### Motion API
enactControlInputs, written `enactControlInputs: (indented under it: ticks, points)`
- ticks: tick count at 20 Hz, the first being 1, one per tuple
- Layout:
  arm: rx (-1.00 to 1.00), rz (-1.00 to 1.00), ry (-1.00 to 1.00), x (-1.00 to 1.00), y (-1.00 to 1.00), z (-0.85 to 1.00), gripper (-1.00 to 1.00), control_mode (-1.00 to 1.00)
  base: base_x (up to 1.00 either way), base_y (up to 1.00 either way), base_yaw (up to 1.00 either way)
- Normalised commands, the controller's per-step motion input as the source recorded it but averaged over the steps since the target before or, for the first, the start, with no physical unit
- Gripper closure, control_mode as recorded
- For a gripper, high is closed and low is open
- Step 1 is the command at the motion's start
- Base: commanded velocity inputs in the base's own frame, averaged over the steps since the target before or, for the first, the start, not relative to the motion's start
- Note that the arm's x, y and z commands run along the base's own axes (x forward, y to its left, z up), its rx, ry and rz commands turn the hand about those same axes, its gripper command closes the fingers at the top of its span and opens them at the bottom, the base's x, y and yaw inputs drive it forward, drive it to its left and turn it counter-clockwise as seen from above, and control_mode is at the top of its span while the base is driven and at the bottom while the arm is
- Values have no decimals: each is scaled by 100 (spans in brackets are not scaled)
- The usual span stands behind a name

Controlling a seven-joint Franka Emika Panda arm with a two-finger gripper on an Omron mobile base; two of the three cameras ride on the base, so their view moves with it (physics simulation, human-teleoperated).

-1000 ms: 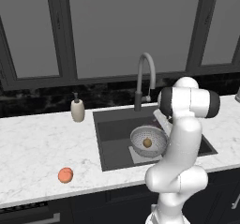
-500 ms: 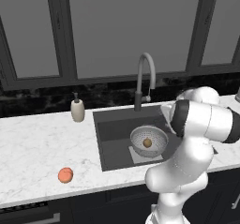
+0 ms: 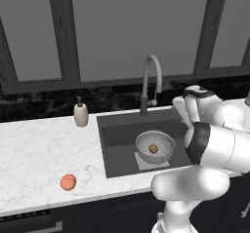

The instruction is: Put the colander in the sink, put the kiwi, peach in the colander, and turn on the sink faucet and pour water over the colander.

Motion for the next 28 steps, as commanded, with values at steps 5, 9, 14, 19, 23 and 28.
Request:
enactControlInputs:
  ticks: [5,9,14,19,23,28]
  points:
    - [-28,0,3,-55,9,4,-100,-100,0,0,0]
    - [-18,3,-5,-74,33,29,-100,-100,0,0,0]
    - [-13,7,-3,-55,50,41,-100,-100,0,0,0]
    - [-17,11,9,-8,76,55,-100,-100,0,0,0]
    - [-20,17,25,0,85,46,-100,-100,0,0,0]
    - [-19,24,32,2,85,40,-100,-100,0,0,0]
